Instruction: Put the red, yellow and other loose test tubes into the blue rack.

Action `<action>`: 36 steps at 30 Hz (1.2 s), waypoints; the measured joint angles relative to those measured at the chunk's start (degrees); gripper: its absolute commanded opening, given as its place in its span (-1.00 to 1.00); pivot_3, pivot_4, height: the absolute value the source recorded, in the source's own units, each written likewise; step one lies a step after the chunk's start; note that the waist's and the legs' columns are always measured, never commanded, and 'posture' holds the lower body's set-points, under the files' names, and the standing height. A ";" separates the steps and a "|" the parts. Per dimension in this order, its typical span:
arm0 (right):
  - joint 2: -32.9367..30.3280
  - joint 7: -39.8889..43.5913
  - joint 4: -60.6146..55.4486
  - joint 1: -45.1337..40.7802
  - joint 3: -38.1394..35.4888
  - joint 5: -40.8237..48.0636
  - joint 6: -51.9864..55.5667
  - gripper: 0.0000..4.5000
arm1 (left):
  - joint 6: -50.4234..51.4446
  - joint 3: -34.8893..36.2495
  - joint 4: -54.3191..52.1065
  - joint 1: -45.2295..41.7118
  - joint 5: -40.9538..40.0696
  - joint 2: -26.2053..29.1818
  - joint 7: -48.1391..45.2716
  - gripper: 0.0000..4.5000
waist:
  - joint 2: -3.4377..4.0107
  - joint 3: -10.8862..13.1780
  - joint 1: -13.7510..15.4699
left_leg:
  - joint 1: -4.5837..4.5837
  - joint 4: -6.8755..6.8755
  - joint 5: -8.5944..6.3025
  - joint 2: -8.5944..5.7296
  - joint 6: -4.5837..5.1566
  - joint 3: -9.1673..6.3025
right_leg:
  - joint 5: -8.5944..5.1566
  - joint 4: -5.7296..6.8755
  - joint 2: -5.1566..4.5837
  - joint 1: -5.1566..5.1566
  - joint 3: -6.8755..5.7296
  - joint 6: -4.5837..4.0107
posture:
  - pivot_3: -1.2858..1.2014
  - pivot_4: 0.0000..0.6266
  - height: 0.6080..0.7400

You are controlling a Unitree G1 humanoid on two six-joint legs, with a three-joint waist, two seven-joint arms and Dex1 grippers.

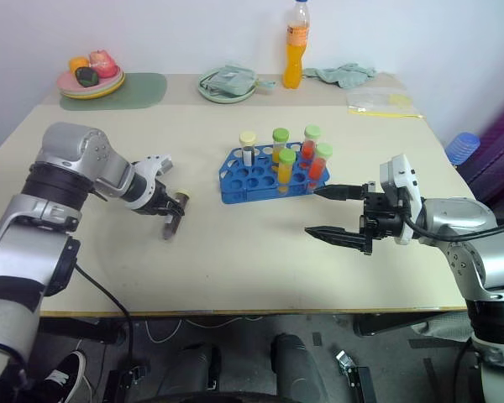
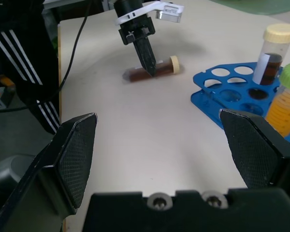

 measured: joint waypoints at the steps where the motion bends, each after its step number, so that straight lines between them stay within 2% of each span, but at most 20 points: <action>1: 0.01 -0.02 -0.03 -0.12 0.04 -0.06 -0.11 1.00 | -0.46 1.26 -3.45 1.74 0.40 0.60 0.12 -0.48 | 0.00 0.00 -0.09 | 0.00 -0.02 0.00 0.01 0.00 0.00 | 0.00 0.00 0.00 -0.01 0.01 0.00 | 0.03 -0.52 1.00; 4: -0.01 -0.28 0.25 0.45 -0.28 -0.41 -0.15 1.00 | -6.12 2.93 -19.53 9.46 1.10 5.92 -1.00 -0.48 | 0.00 0.00 -0.21 | 0.01 -0.06 0.04 0.05 -0.08 0.02 | 0.01 0.06 -0.01 -0.06 0.04 -0.01 | 0.03 -0.52 1.00; 6: 0.02 -0.62 0.28 0.98 -0.71 -0.41 -0.17 1.00 | -13.01 7.23 -28.28 15.12 1.92 7.68 -1.58 -0.48 | 0.07 -0.04 0.05 | 0.03 -0.07 0.07 0.05 -0.14 0.04 | 0.02 0.08 -0.08 -0.05 0.04 -0.02 | 0.03 -0.52 1.00; 9: 0.11 -1.57 0.01 2.42 -1.63 -0.41 -0.22 1.00 | -29.18 15.37 -39.46 26.92 3.16 6.82 -2.96 -0.48 | 0.08 -0.05 0.55 | 0.06 -0.03 0.09 0.04 -0.17 0.07 | 0.03 0.01 -0.14 0.02 0.04 -0.05 | 0.03 -0.52 1.00; 12: 0.69 -3.00 -0.52 4.25 -2.48 -0.37 -0.24 1.00 | -45.47 18.64 -45.64 35.93 6.65 3.71 -4.23 -0.48 | 0.08 -0.05 1.51 | 0.06 0.05 0.09 0.03 -0.17 0.13 | 0.03 -0.02 -0.17 0.07 0.06 -0.06 | 0.03 -0.52 1.00; 15: 1.48 -4.35 -0.95 4.62 -2.75 -0.43 -0.41 1.00 | -58.22 19.79 -47.17 40.34 9.10 -0.17 -5.85 -0.48 | 0.06 -0.04 2.11 | 0.01 0.16 0.08 0.00 -0.16 0.12 | 0.00 -0.06 -0.17 0.13 0.05 -0.12 | 0.03 -0.52 1.00; 18: 1.64 -6.15 -1.42 4.53 -3.44 -0.40 -0.37 1.00 | -73.31 19.41 -44.24 41.53 12.50 -5.70 -8.37 -0.48 | 0.06 -0.05 2.43 | 0.03 0.20 0.07 -0.02 -0.13 0.14 | 0.00 -0.12 -0.16 0.20 0.05 -0.12 | 0.03 -0.52 1.00; 20: 1.74 -6.95 -1.46 4.37 -3.73 -0.33 -0.18 1.00 | -80.26 18.55 -41.59 41.60 14.61 -7.36 -10.07 -0.48 | 0.06 -0.05 2.60 | 0.04 0.21 0.06 -0.01 -0.11 0.14 | 0.01 -0.10 -0.13 0.19 0.05 -0.10 | 0.03 -0.52 1.00; 26: 1.72 -7.53 -1.41 4.05 -4.01 -0.33 -0.08 1.00 | -105.31 12.25 -17.04 30.95 26.16 -15.03 -12.64 -0.48 | 0.09 -0.07 3.08 | -0.08 0.55 -0.09 -0.02 0.15 0.14 | 0.03 -0.12 -0.06 0.24 0.05 -0.06 | 0.03 -0.52 1.00; 30: 1.71 -8.24 -1.47 4.12 -4.18 -0.32 -0.05 1.00 | -115.47 10.43 -6.60 25.34 29.94 -18.72 -12.96 -0.48 | 0.09 -0.06 2.88 | -0.06 0.63 -0.26 -0.02 0.45 0.17 | 0.08 -0.12 -0.06 0.26 0.08 0.04 | 0.03 -0.52 1.00; 36: 1.52 -9.60 -2.88 5.47 -6.46 -0.23 0.96 1.00 | -122.21 8.09 2.96 24.76 32.28 -22.94 -14.05 -0.48 | 0.10 -0.07 2.79 | -0.02 0.65 -0.32 0.02 0.57 0.16 | 0.09 -0.04 0.00 0.26 0.08 0.05 | 0.03 -0.52 1.00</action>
